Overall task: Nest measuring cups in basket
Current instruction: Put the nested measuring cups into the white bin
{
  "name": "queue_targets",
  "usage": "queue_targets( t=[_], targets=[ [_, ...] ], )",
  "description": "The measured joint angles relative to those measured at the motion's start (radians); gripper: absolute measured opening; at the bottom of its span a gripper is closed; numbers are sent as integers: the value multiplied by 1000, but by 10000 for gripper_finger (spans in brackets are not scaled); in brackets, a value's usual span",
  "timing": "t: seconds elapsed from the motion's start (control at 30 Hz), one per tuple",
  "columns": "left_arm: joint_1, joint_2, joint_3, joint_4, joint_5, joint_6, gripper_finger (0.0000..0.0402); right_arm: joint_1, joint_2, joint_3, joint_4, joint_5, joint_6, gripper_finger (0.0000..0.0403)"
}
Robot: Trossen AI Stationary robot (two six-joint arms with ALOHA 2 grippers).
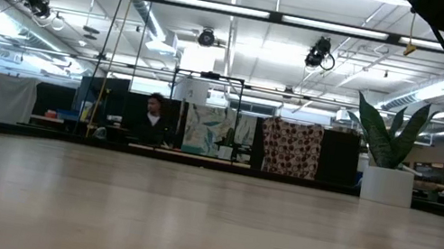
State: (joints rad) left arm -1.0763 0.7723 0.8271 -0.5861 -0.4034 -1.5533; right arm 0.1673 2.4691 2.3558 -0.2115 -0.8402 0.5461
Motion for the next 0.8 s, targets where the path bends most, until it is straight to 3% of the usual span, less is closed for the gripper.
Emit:
queue_targets(
  t=[0.5,0.8],
  targets=[
    [3,-54,0,55,-19,208,222,0,0,0,0,0,0,77],
    [70,-122,0,22,-168,216,222,0,0,0,0,0,-11,77]
  ],
)
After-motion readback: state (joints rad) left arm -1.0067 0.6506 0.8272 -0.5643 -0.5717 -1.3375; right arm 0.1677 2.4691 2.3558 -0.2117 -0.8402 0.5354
